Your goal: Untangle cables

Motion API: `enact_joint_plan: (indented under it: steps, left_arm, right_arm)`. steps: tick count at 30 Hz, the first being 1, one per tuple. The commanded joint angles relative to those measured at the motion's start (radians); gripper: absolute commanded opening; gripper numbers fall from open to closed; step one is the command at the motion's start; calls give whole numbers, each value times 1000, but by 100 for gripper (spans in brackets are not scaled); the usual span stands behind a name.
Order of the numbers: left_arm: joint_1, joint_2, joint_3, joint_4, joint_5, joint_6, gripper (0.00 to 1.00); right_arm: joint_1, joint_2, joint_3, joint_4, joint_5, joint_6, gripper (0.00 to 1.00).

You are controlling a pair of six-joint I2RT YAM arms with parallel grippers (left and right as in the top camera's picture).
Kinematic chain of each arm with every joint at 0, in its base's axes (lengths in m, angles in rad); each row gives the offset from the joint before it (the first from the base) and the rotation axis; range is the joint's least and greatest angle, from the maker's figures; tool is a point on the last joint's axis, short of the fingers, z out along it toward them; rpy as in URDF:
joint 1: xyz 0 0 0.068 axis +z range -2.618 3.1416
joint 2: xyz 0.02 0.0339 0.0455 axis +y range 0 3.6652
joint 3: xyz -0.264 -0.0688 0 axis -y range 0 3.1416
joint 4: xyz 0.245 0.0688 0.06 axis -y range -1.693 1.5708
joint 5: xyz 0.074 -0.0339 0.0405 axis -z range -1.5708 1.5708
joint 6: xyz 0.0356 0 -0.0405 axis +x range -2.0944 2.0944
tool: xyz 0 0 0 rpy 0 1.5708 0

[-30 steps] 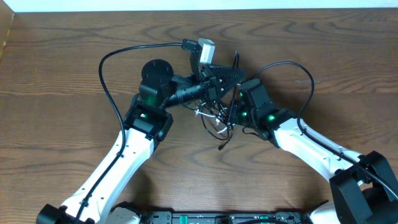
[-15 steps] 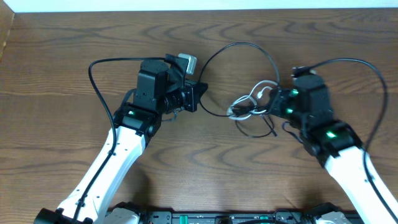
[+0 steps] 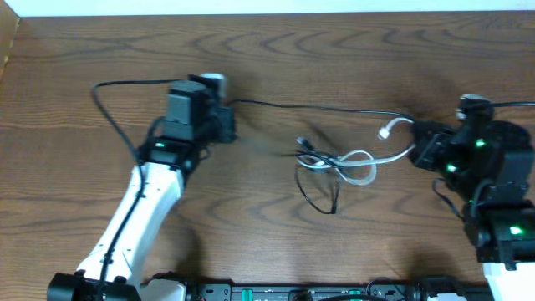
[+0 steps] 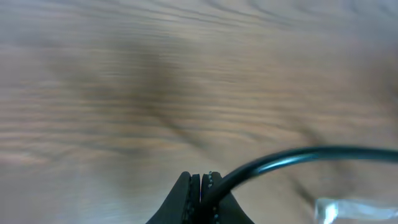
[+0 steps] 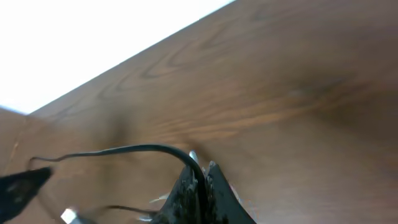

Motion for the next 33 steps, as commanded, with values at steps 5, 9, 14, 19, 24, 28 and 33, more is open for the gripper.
enact_joint_plan:
  steps: [5,9,14,19,24,28,33]
  left_arm:
    - [301,6,-11,12,71,-69,8]
    - [380,-3,-11,15,70,-69,7]
    - [420,-4,-11,32,88,-76,7]
    - [393,-4,-11,32,164,-76,7]
    - [338,-4,-11,32,206,-77,7]
    - [267,-5,-11,32,210,-77,7]
    - [141,-5,-11,33,254,-77,7]
  right_arm:
    - [-320,4,60,-98,128,-52,1]
    - [-433,45,60,-132,132,-66,1]
    - [-497,125,60,-142,71,-107,1]
    - [-487,225,60,-143,-140,-159,1]
    - [-386,277,60,-154,-190,-223,5]
    - [-287,282,60,-146,-190,-273,10]
    - [-153,283,60,-129,-191,-348,33]
